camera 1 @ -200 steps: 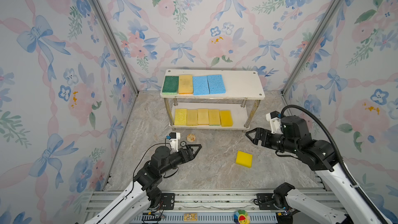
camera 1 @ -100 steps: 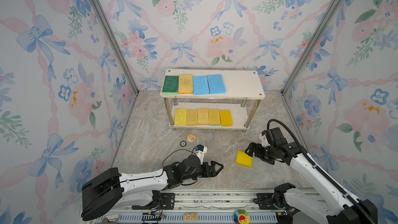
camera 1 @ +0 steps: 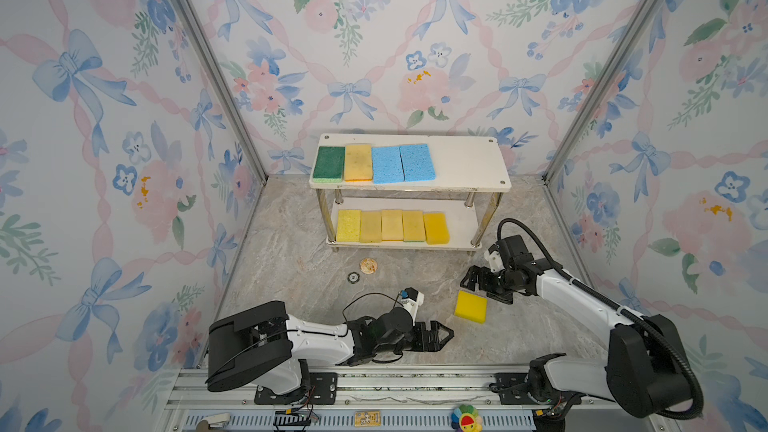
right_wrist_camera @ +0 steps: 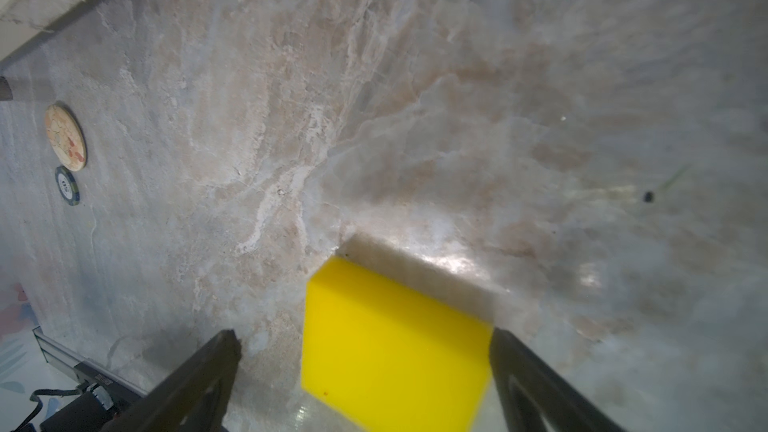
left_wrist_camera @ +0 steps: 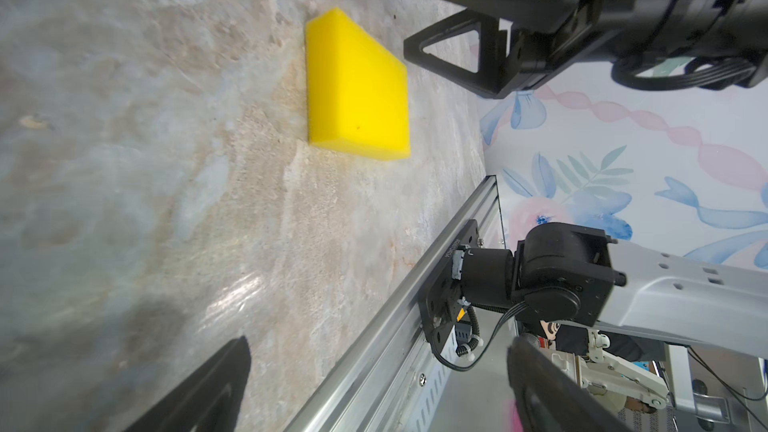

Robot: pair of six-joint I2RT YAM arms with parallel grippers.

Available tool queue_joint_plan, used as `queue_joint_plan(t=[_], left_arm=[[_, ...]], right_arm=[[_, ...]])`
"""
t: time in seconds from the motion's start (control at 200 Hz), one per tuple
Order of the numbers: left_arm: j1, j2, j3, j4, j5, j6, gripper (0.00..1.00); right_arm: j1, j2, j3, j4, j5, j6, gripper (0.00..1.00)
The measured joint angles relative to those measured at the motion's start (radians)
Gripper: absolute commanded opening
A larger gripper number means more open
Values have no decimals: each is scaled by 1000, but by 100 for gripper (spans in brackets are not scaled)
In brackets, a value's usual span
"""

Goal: Place and organize the cleaning sponges onto the shelf
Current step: 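Lower the right gripper onto the bright yellow sponge while the left arm swings back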

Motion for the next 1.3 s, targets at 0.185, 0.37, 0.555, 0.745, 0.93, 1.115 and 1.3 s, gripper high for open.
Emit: queue_joint_plan(t=[0.185, 0.37, 0.555, 0.745, 0.93, 1.115, 1.3], left_arm=[[0, -1, 0, 12, 2, -11, 98], [0, -29, -18, 21, -3, -18, 98], [0, -58, -40, 25, -10, -19, 98], [18, -85, -66, 26, -17, -22, 98], [53, -131, -101, 26, -16, -26, 98], [85, -190, -137, 27, -16, -37, 98], [97, -247, -178, 28, -16, -48, 98]], right_arm=[[0, 77, 18, 33, -34, -22, 97], [0, 62, 4, 40, -48, -25, 97], [23, -37, -76, 36, -48, -14, 97], [105, -160, -142, 8, -44, 29, 97], [205, -257, -160, -24, -3, 81, 96], [277, -231, -148, -69, 73, 98, 86], [332, -170, -125, -89, 128, 96, 81]])
